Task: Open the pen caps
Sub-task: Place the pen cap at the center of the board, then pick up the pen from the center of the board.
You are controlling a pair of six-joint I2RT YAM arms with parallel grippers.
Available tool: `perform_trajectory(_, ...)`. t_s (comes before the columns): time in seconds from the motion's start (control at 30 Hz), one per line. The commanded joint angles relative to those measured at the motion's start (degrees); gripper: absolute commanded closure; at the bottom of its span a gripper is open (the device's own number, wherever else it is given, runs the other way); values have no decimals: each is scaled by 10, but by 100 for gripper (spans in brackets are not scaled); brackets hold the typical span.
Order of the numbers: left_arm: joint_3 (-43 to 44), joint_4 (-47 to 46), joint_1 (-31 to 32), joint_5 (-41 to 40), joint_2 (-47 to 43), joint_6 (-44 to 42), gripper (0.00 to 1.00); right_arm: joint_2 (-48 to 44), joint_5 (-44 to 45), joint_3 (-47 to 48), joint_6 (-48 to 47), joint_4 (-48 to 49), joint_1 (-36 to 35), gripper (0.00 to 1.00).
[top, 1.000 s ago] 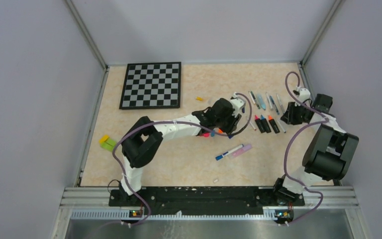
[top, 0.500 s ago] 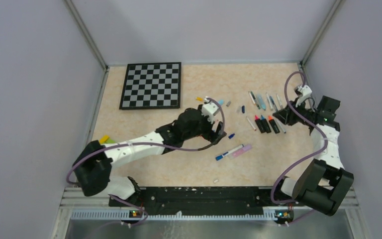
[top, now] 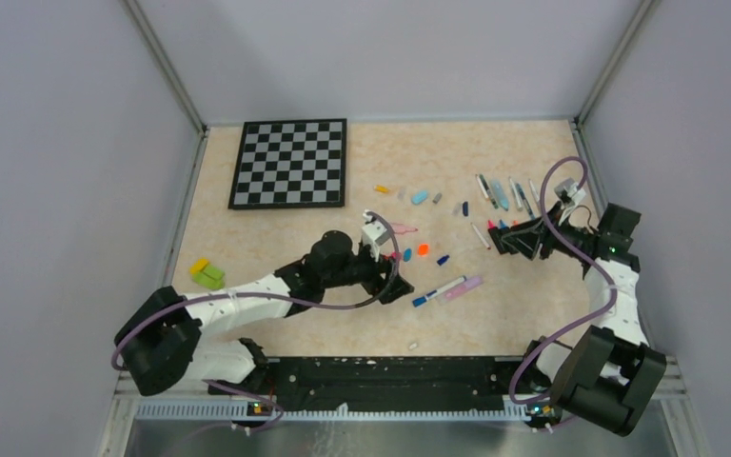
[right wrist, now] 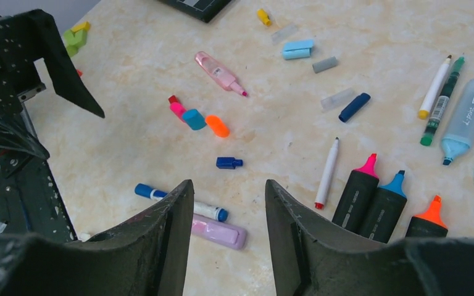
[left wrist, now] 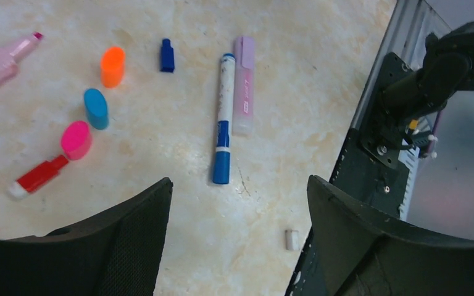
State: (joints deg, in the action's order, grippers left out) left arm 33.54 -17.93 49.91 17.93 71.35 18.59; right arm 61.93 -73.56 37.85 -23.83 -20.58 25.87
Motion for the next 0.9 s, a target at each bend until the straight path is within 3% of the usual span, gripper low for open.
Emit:
perform_trajectory(0.0, 23, 15, 10, 51, 48, 39, 19, -5, -36, 4, -33, -5, -3, 54)
perform_trajectory(0.4, 174, 168, 98, -128, 207, -37, 34, -2, -30, 4, -47, -19, -3, 54)
perform_trajectory(0.6, 234, 201, 117, -139, 272, -77, 41, -1, -30, 6, -48, -22, -3, 54)
perform_trajectory(0.73, 267, 219, 124, -141, 299, -98, 54, 2, -29, 7, -51, -26, -4, 54)
perform_trajectory(0.87, 284, 229, 129, -134, 319, -107, 57, 3, -28, 9, -55, -32, -3, 54)
